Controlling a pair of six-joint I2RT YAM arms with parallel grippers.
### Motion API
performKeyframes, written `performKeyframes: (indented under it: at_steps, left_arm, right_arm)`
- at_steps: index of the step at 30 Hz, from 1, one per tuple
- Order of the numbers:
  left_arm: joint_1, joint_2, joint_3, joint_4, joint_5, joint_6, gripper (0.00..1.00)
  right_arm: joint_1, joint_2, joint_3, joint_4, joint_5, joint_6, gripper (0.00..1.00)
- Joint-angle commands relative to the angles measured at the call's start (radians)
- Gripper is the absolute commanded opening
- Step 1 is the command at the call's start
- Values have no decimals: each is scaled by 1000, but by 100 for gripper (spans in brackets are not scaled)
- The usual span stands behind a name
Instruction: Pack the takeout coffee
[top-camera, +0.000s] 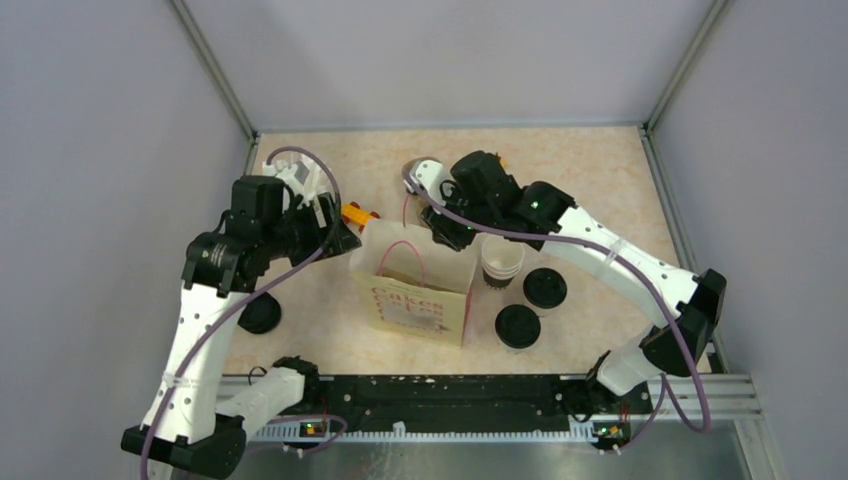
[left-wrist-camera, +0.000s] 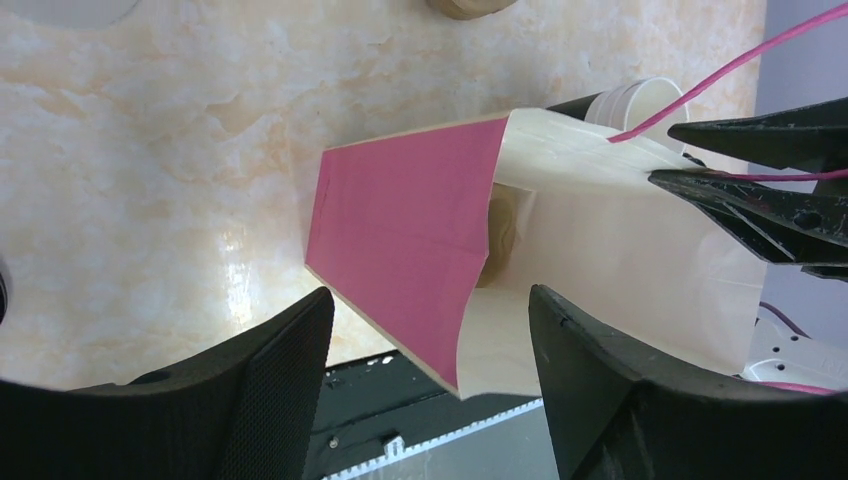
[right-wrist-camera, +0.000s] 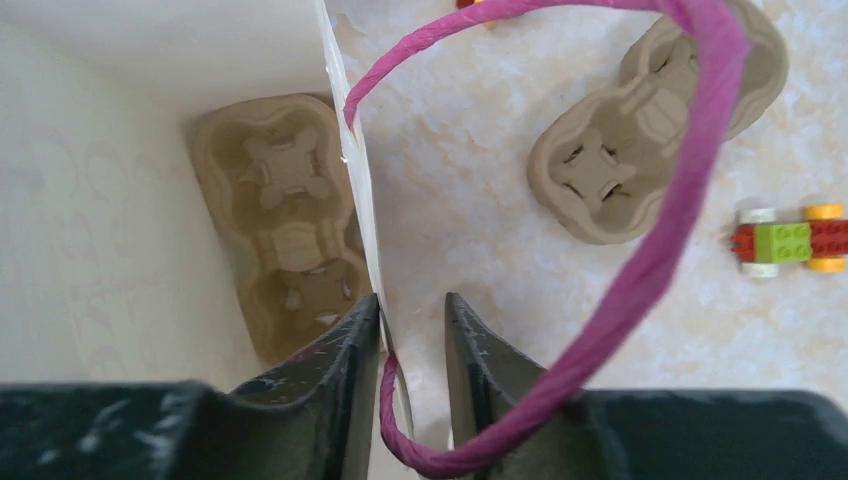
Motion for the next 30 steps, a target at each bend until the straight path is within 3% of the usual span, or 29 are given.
performKeyframes:
  at_steps: [1,5,22,25,30]
  left_arm:
    - [5,18,-31,137,19,36,77]
    - [5,57,-37,171,51,41,75]
    - [5,107,-64,213,64,78,65]
    - [5,105,-83,210,58,85,64]
    - [5,109,-94,239,107,72,49]
  right_arm:
    - [-6,-49,-3,102,13,-65,25]
    - [-7,-63,-10,148,16,-97,16]
    - [-6,-39,-4,180,-1,-112,15]
    - [-6,-41,-4,186,0,-101,16]
    - [-7,-52,3,185,16,-58,26]
